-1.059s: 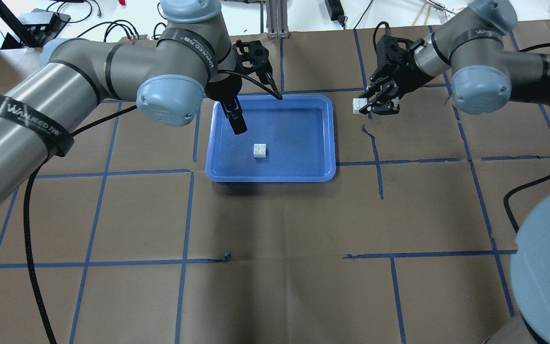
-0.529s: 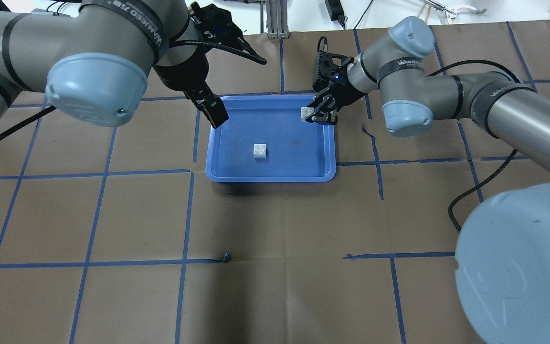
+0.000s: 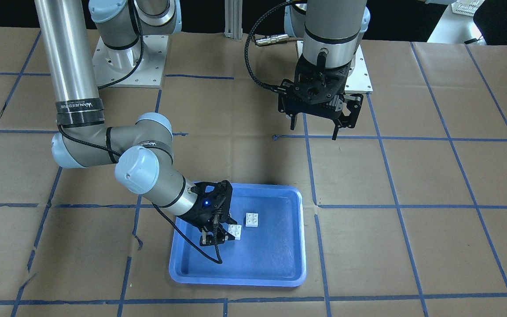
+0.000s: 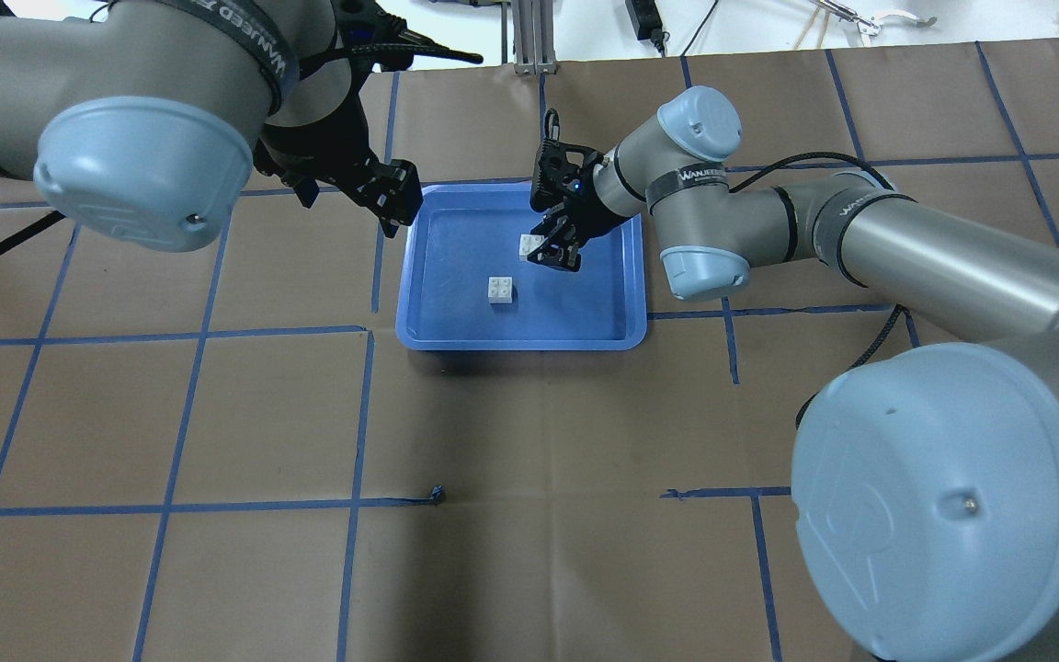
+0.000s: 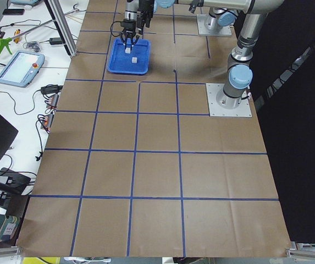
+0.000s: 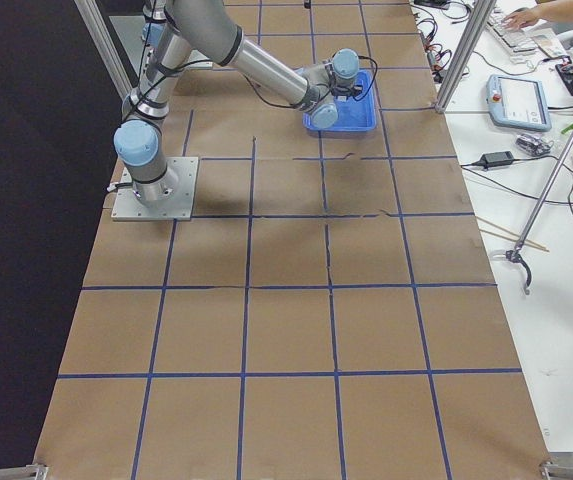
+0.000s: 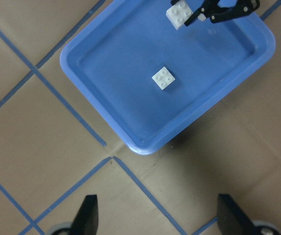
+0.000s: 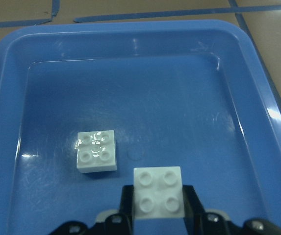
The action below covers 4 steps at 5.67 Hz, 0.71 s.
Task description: Assemble white blocks and place on blue tray
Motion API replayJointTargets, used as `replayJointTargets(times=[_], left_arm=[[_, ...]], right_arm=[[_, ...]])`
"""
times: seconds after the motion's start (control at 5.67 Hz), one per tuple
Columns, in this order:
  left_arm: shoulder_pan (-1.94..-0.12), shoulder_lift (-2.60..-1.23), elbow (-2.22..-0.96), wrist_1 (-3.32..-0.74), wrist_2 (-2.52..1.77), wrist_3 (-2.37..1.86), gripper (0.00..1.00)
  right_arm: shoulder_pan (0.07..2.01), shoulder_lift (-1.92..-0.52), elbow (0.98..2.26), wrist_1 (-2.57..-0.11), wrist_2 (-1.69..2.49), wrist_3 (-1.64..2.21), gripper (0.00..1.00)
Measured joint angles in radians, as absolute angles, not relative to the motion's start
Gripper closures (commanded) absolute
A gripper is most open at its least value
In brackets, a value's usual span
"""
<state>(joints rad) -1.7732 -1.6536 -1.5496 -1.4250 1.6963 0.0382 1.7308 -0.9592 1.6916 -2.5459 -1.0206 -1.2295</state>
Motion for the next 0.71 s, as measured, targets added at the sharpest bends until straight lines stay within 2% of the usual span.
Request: replayJointTargets(times=[0.35,0.71], left_arm=[[-1.771,-1.634,-1.558,-1.452,1.701,-0.187,0.01],[-1.747,-1.604,-1.547,-1.486,1.651,-0.211,0.01]], right_arm=[[1.732,-0.955,1.746,-2.602,-1.022,-1.238,0.74],[1.733,-0.959,1.783,-2.645,-1.021,-1.236,0.74]])
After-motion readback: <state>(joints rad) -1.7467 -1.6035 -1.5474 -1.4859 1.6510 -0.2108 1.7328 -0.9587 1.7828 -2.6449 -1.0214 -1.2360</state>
